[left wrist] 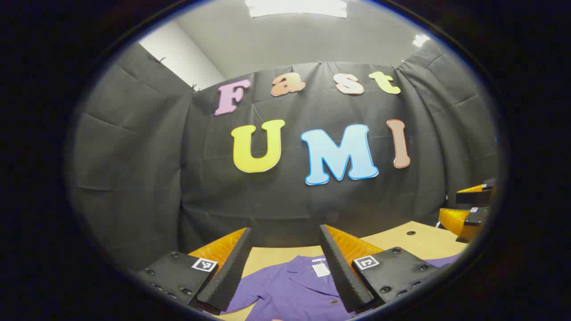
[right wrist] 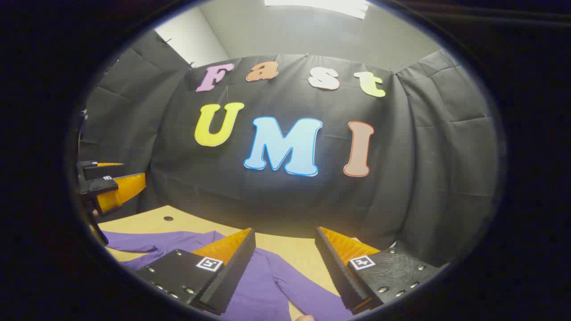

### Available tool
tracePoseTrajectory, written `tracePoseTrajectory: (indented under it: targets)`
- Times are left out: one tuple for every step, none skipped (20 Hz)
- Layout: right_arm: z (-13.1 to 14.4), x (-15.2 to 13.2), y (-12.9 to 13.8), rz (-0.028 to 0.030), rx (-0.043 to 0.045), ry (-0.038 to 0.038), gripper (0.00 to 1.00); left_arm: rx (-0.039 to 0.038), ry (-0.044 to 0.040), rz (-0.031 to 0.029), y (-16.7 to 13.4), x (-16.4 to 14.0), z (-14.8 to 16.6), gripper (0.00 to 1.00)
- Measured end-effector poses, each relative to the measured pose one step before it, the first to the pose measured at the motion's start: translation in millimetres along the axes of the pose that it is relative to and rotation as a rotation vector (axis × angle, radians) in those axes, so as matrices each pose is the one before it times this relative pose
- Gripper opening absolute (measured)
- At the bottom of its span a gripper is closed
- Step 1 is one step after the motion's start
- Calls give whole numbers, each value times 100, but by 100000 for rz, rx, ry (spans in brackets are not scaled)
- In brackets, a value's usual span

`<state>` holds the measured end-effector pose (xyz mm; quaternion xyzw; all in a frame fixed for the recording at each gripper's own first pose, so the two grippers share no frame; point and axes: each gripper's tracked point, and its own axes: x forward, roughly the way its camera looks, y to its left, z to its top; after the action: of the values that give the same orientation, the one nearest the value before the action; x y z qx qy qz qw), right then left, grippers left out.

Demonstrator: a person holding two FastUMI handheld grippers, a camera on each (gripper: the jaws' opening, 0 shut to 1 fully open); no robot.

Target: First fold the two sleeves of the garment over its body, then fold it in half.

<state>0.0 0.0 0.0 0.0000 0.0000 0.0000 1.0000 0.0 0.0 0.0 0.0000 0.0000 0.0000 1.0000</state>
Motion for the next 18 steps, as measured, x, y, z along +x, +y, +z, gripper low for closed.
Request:
tracePoseTrajectory:
  targets:
    - [-32,-104,1,49,28,212,88,-81,325,64,5,-25,-94,95]
    - [-125,-18,-132,-144,-34,383,88,-118,269,131,8,-37,43,94]
    - [-137,-65,-126,-86,-64,612,87,-255,25,207,46,-8,18,94]
    - [-120,-265,-68,-220,-27,241,87,-92,227,-104,-47,-36,-51,95]
    - [-163,-4,-222,-403,62,323,88,99,245,83,28,-59,-107,95]
    - [-45,-117,-146,-331,345,336,87,153,323,-148,-54,-17,-110,94]
    - [4,-116,-91,-292,657,483,87,188,135,-286,-106,-101,-36,95]
    - [-220,-180,-88,-185,706,483,87,170,-183,-140,-21,-7,91,95]
    - [-137,-28,-170,-364,567,488,87,201,-158,-223,-66,-77,46,95]
    - [-53,-90,-200,-418,288,279,87,118,-140,-326,-170,74,108,95]
    - [-80,-128,-203,-662,156,226,87,33,-56,-391,-204,-17,45,95]
    - [-19,-111,-185,-415,134,37,88,85,41,-112,-110,-37,-47,95]
    - [-72,-11,-184,-438,80,293,88,-57,-1,-194,-85,9,-14,94]
    - [-219,77,-234,-769,312,451,88,-75,-19,-180,-80,-16,93,94]
    - [-207,-27,-217,-663,665,568,88,74,-68,-115,-128,31,14,94]
    - [-472,68,-453,-1062,1038,1227,87,110,-79,-22,-5,-58,89,94]
    - [-476,-35,-497,-1364,855,1340,87,-10,31,-3,34,14,-95,94]
    - [-758,-223,-671,-1841,1025,2023,87,-63,66,-48,-82,43,-8,94]
